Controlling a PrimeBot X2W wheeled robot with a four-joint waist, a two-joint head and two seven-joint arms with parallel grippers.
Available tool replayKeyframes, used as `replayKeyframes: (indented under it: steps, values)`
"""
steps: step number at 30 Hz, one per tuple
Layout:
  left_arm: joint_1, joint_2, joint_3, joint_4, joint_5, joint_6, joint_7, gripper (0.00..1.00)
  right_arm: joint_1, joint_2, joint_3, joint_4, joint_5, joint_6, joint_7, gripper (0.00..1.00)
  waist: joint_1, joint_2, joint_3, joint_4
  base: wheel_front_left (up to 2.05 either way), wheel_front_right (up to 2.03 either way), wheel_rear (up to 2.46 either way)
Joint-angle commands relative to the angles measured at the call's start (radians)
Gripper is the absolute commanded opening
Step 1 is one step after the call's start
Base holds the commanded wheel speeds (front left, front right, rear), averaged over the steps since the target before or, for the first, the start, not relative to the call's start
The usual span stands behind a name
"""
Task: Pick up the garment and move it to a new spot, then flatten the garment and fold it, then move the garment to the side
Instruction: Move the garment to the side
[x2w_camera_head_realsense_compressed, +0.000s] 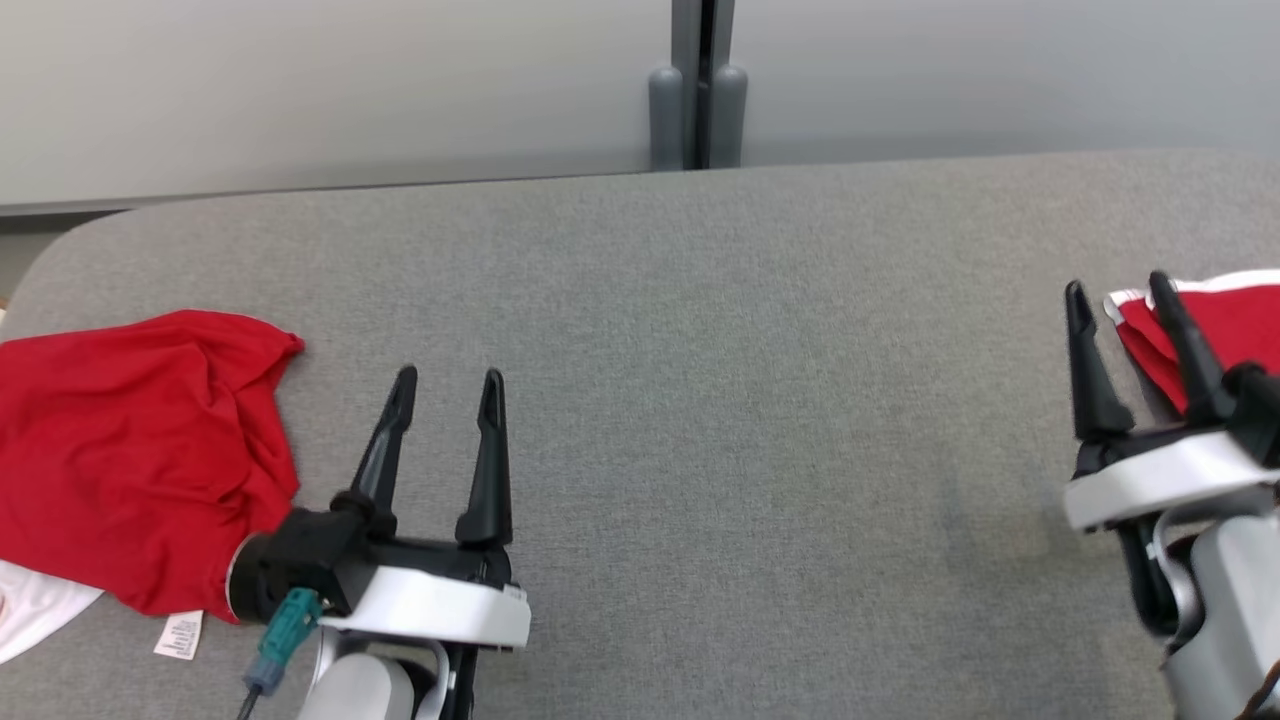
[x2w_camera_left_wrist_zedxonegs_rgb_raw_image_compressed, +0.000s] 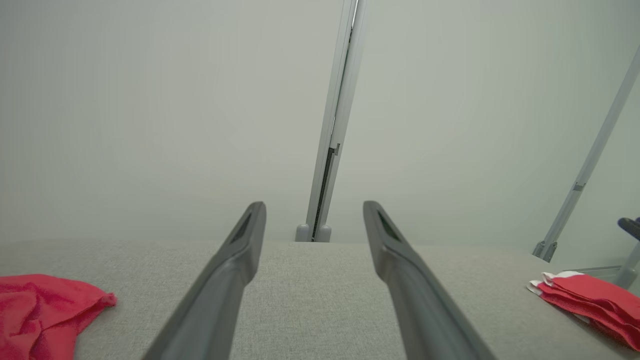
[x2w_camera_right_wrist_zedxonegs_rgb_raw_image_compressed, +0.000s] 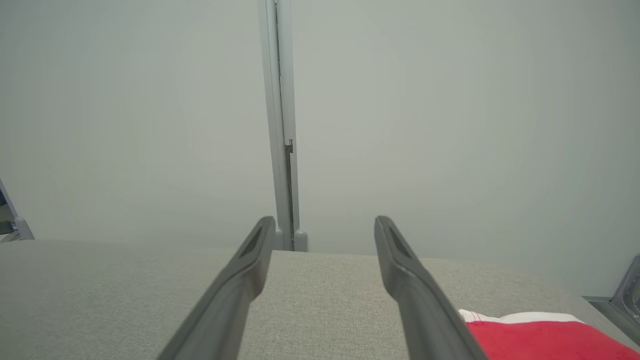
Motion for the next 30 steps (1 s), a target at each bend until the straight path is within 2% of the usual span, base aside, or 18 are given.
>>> replayKeyframes:
  steps: [1, 6, 11, 14, 30]
  values:
    - [0.028, 0.002, 0.007, 0.016, 0.015, -0.017, 0.000, 1.00, 0.051, 0.043, -0.029, -0.035, -0.015, -0.002, -0.001, 1.00, 0.0000, 0.0000, -0.040, 0.025, 0.00, 0.00, 0.00]
    - [0.087, 0.002, 0.039, 0.017, 0.021, -0.012, 0.000, 1.00, 0.194, 0.147, -0.044, -0.128, -0.098, -0.002, -0.001, 1.00, 0.0000, 0.0000, -0.086, 0.032, 0.00, 0.00, 0.00]
    - [0.139, 0.002, 0.047, 0.019, 0.010, -0.004, 0.000, 1.00, 0.318, 0.215, -0.092, -0.206, -0.168, -0.001, -0.001, 1.00, 0.0000, 0.0000, -0.119, 0.035, 0.00, 0.00, 0.00]
    - [0.158, 0.002, 0.039, 0.019, 0.023, -0.006, 0.000, 1.00, 0.366, 0.227, -0.084, -0.249, -0.214, -0.001, -0.001, 1.00, 0.0000, 0.0000, -0.122, 0.031, 0.00, 0.00, 0.00]
    - [0.180, 0.002, 0.024, 0.035, 0.038, -0.014, 0.000, 1.00, 0.384, 0.246, -0.111, -0.239, -0.197, -0.001, -0.001, 1.00, 0.0000, 0.0000, -0.129, 0.021, 0.00, 0.00, 0.00]
